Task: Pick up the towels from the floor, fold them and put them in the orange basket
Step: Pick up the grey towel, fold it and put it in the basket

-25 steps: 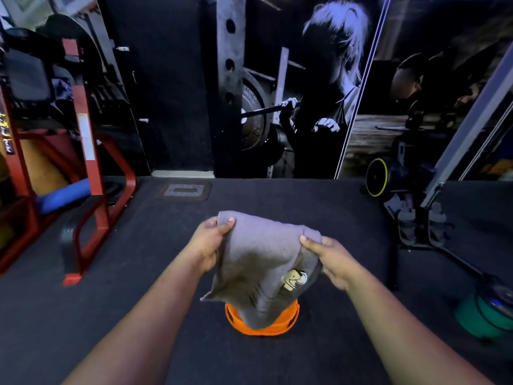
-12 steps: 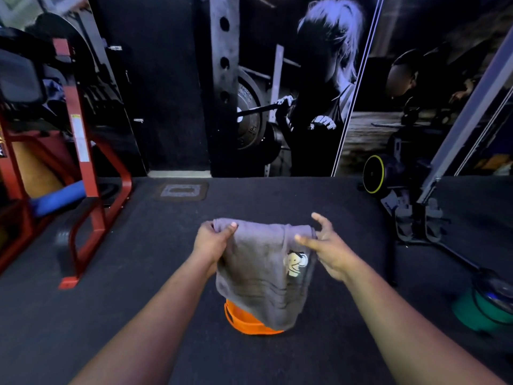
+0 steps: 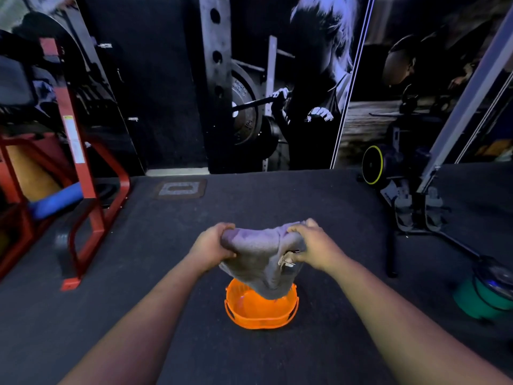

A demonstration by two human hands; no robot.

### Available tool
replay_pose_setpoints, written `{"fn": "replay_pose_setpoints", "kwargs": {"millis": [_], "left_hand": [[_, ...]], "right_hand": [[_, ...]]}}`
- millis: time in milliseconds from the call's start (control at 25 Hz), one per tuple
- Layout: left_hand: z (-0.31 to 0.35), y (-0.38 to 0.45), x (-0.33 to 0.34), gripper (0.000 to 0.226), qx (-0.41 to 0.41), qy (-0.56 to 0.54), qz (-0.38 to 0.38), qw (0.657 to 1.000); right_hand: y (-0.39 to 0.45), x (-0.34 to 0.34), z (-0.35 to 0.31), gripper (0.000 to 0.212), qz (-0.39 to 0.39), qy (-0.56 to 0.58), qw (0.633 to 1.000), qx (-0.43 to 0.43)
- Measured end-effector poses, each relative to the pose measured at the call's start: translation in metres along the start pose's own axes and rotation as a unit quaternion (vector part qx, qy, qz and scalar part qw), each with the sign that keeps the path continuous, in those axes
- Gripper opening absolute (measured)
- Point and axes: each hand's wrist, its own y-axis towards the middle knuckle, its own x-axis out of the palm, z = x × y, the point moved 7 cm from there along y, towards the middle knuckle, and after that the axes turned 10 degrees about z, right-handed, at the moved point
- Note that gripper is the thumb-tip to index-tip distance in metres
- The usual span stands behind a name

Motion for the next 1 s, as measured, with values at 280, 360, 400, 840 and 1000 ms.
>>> {"fn": "replay_pose_setpoints", "kwargs": {"millis": [280, 360, 400, 840, 1000], "left_hand": [[0.016, 0.001, 0.052, 0.038, 0.094, 0.403, 0.000, 0.910], [0.006, 0.002, 0.078, 0.036, 0.111, 0.427, -0.070, 0.895], [-0.001, 0.002, 0.089, 0.034, 0.093, 0.415, -0.101, 0.899], [-0.111, 0.084, 0.197, 0.031, 0.070, 0.318, -0.253, 0.911], [-0.179, 0.137, 0.253, 0.029, 0.066, 0.308, -0.278, 0.907]], "right_hand": [[0.000, 0.014, 0.034, 0.027, 0.032, -0.239, 0.968, -0.069], [0.001, 0.030, 0.047, 0.027, -0.044, -0.240, 0.967, -0.074], [0.001, 0.038, 0.054, 0.029, -0.075, -0.239, 0.965, -0.075], [0.079, 0.175, 0.127, 0.057, -0.244, -0.113, 0.962, 0.047], [0.130, 0.234, 0.156, 0.042, -0.264, -0.130, 0.954, 0.063]]}}
